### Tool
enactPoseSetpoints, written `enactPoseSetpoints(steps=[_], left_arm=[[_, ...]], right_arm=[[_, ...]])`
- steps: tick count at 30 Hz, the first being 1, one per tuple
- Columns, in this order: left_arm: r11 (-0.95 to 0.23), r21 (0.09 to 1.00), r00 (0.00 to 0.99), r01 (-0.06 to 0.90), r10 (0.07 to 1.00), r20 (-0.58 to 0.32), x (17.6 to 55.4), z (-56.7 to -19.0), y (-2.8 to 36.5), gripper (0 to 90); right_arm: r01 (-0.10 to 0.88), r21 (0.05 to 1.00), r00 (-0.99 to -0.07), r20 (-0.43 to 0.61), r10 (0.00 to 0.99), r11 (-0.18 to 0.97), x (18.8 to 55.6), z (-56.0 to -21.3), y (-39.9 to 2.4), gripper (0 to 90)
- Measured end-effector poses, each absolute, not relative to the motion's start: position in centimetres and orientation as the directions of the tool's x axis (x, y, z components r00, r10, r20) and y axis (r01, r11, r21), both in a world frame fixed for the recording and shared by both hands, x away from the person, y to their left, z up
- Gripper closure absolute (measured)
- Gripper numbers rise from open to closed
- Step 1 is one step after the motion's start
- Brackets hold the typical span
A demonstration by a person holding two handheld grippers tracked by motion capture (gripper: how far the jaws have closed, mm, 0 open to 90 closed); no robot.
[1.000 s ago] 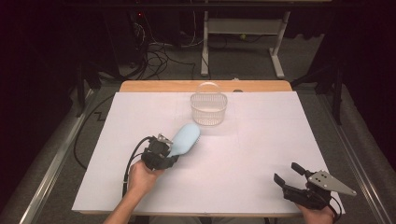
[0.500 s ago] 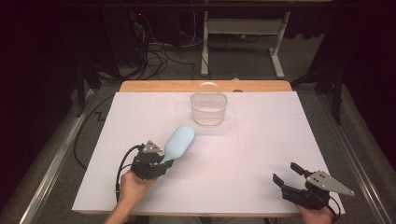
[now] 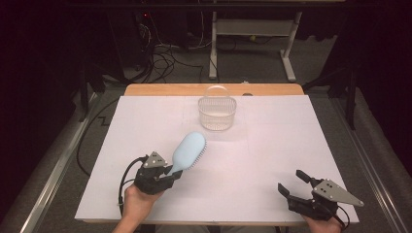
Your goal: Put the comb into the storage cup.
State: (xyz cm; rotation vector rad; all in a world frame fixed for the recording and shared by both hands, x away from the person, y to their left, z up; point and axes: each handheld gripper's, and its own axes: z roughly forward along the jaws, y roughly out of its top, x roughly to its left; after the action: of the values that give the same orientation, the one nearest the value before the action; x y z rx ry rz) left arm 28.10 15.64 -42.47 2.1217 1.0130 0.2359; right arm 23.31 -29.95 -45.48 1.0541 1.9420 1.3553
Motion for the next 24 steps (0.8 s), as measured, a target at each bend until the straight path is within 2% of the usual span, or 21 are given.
enactPoseSetpoints(steps=[14,19,24], left_arm=[[-0.422,0.714,0.708,0.558,0.691,-0.145,27.7,-42.7,14.4,67.4],[-0.421,0.72,0.713,0.551,0.686,-0.145,27.5,-42.6,14.2,67.5],[-0.418,0.723,0.718,0.55,0.679,-0.153,27.5,-42.8,14.0,67.4]], right_arm=[[0.236,0.952,-0.616,-0.008,0.787,0.195,23.2,-45.1,-27.0,21.4],[0.243,0.958,-0.656,0.047,0.754,0.152,23.4,-44.9,-25.9,21.1],[0.243,0.959,-0.668,0.057,0.742,0.145,23.8,-44.8,-25.1,21.1]])
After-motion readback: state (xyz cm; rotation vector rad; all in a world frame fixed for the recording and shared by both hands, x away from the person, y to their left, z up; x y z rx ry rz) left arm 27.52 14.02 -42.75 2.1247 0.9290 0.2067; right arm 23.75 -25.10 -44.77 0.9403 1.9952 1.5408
